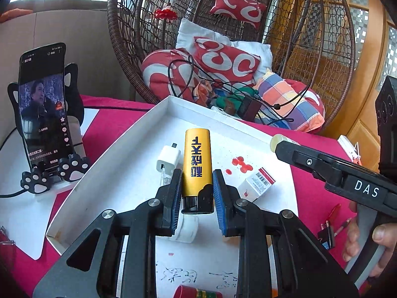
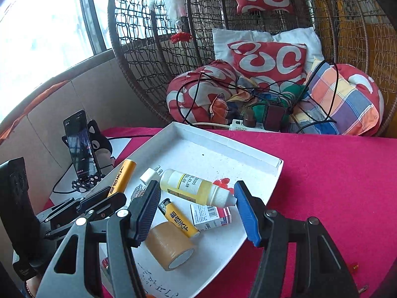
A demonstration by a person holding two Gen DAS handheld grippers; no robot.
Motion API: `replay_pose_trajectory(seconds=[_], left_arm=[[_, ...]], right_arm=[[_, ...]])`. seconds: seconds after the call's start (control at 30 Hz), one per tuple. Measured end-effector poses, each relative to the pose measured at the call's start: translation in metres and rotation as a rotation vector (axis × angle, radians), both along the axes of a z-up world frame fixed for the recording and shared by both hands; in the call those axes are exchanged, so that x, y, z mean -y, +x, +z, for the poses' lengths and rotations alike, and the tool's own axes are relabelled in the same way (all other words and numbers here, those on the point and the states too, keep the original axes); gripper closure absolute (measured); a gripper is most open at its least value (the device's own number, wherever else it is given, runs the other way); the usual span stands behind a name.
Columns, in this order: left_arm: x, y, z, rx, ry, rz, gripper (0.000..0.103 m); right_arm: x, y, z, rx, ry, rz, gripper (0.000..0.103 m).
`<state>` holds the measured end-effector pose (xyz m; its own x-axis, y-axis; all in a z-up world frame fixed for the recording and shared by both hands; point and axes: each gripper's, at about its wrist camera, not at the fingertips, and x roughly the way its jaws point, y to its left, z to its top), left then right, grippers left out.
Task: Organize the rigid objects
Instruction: 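Carry the small lighter and dropper bottle into the white tray and open both tools, then lift both open tools away from the tray toward the remaining items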
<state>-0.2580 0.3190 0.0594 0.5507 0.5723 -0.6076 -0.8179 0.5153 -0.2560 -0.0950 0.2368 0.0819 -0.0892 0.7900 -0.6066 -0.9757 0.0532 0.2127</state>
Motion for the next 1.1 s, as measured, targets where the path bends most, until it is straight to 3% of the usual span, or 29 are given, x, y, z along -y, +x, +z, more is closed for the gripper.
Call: replay_pose_trajectory(seconds=[0.33, 0.37, 0.4, 0.43, 0.5, 0.57, 0.63, 0.67, 0.87, 0.97, 1.03, 1.1], left_arm=[[-0.001, -0.015, -0.012, 0.047, -0.048, 0.07, 0.079], [-0.001, -0.016, -0.011, 0.045, -0.049, 0.08, 0.073], [0.0, -0.017, -0.011, 0.044, -0.046, 0.089, 0.059], [0.002, -0.018, -0.01, 0.044, -0.039, 0.099, 0.05], [0.007, -0.021, -0.007, 0.049, -0.019, 0.122, 0.017], [0.013, -0.024, -0.004, 0.056, 0.0, 0.144, 0.01], [0.02, -0.025, -0.002, 0.032, 0.026, 0.179, 0.005], [0.024, -0.026, -0.001, 0.023, 0.042, 0.192, 0.0], [0.039, -0.026, 0.002, 0.037, 0.053, 0.172, 0.0], [0.046, -0.031, 0.016, 0.131, 0.02, 0.111, 0.0], [0.056, -0.045, 0.039, 0.28, -0.008, 0.018, 0.0], [0.068, -0.068, 0.072, 0.493, -0.022, -0.096, 0.0]], right_arm=[[-0.015, -0.006, -0.034, -0.038, -0.041, -0.052, 0.041], [-0.013, -0.005, -0.034, -0.045, -0.041, -0.052, 0.041], [-0.011, -0.004, -0.035, -0.051, -0.041, -0.055, 0.038], [-0.008, -0.002, -0.034, -0.062, -0.037, -0.062, 0.029], [0.0, 0.003, -0.033, -0.092, -0.014, -0.075, 0.019], [0.01, 0.007, -0.031, -0.109, 0.004, -0.086, 0.017], [0.022, 0.01, -0.028, -0.126, 0.025, -0.097, 0.0], [0.029, 0.012, -0.027, -0.131, 0.044, -0.1, 0.0], [0.069, 0.019, -0.016, -0.081, 0.14, -0.121, 0.0], [0.086, 0.027, -0.01, -0.087, 0.161, -0.127, 0.0], [0.098, 0.035, -0.003, -0.105, 0.18, -0.13, 0.0], [0.113, 0.045, 0.005, -0.118, 0.206, -0.141, 0.0]])
